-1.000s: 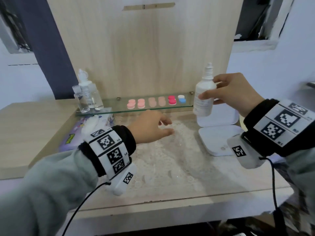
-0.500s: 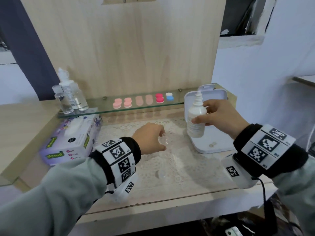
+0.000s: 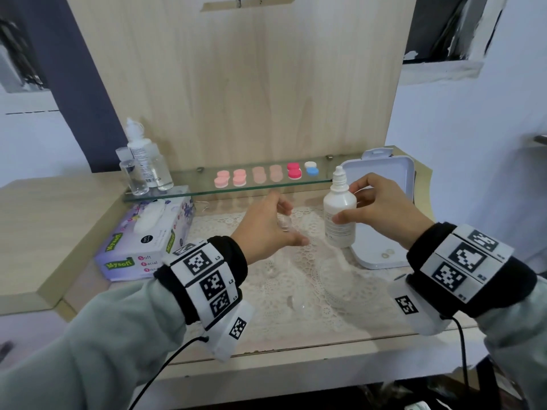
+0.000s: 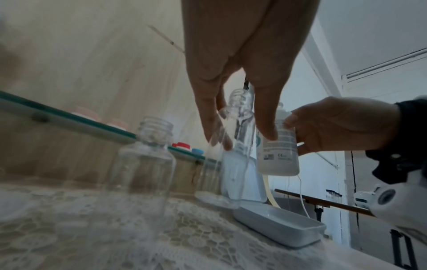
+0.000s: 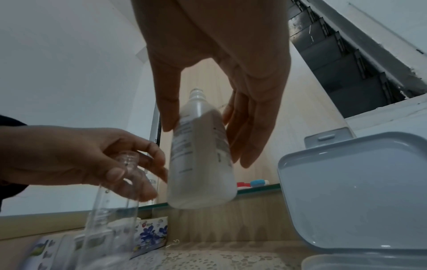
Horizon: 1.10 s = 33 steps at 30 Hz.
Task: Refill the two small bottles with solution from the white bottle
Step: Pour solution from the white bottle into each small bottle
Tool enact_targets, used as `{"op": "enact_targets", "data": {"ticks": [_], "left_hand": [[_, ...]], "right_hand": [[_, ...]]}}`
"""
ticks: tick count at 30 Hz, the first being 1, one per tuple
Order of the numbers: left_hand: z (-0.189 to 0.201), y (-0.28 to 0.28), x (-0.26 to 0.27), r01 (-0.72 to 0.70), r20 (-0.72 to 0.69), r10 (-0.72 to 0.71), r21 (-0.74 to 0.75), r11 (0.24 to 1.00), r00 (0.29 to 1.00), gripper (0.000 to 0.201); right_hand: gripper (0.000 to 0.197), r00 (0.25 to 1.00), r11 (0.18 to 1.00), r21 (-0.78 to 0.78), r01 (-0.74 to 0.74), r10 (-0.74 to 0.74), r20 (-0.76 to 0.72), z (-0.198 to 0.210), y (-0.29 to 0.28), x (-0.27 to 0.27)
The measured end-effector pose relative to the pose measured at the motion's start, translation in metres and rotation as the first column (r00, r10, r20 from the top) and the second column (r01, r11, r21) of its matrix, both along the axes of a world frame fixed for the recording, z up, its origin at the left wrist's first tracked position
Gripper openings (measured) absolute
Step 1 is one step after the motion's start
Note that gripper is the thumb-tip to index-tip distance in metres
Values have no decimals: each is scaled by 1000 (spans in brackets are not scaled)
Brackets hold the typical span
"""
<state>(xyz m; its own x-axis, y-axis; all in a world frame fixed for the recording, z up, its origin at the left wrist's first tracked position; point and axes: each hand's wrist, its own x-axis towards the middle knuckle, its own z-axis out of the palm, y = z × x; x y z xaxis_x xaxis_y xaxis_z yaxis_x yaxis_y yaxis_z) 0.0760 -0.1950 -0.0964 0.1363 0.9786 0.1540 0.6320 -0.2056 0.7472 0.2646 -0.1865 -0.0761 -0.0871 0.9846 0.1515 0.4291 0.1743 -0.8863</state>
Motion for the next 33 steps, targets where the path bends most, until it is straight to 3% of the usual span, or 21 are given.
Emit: {"op": "enact_targets", "data": {"ticks": [3, 8, 20, 25, 29, 33], "left_hand": [[0, -1, 0, -84, -3, 84, 26, 996, 996, 53], [3, -2, -2, -87, 25, 85, 111, 990, 996, 48], [2, -6, 9, 38, 293, -103, 220, 975, 951, 12], [10, -5, 13, 146, 279, -185, 156, 977, 942, 33], [14, -6, 11, 220, 170, -223, 41, 975, 960, 48], [15, -1, 1, 177, 97, -177, 8, 984, 979, 74]], "right_hand": [[41, 1000, 1000, -5, 1, -1, 8, -1, 0, -1], [41, 1000, 1000, -3, 3, -3, -13, -2, 1, -3], [33, 1000, 999, 47, -7, 9, -27, -5, 8, 0], [27, 994, 991, 69, -111, 112, 2, 2, 6, 5], [32, 972, 969, 69, -236, 237, 4, 8, 1, 13], [34, 960, 960, 8, -281, 281, 13, 11, -2, 20]]}}
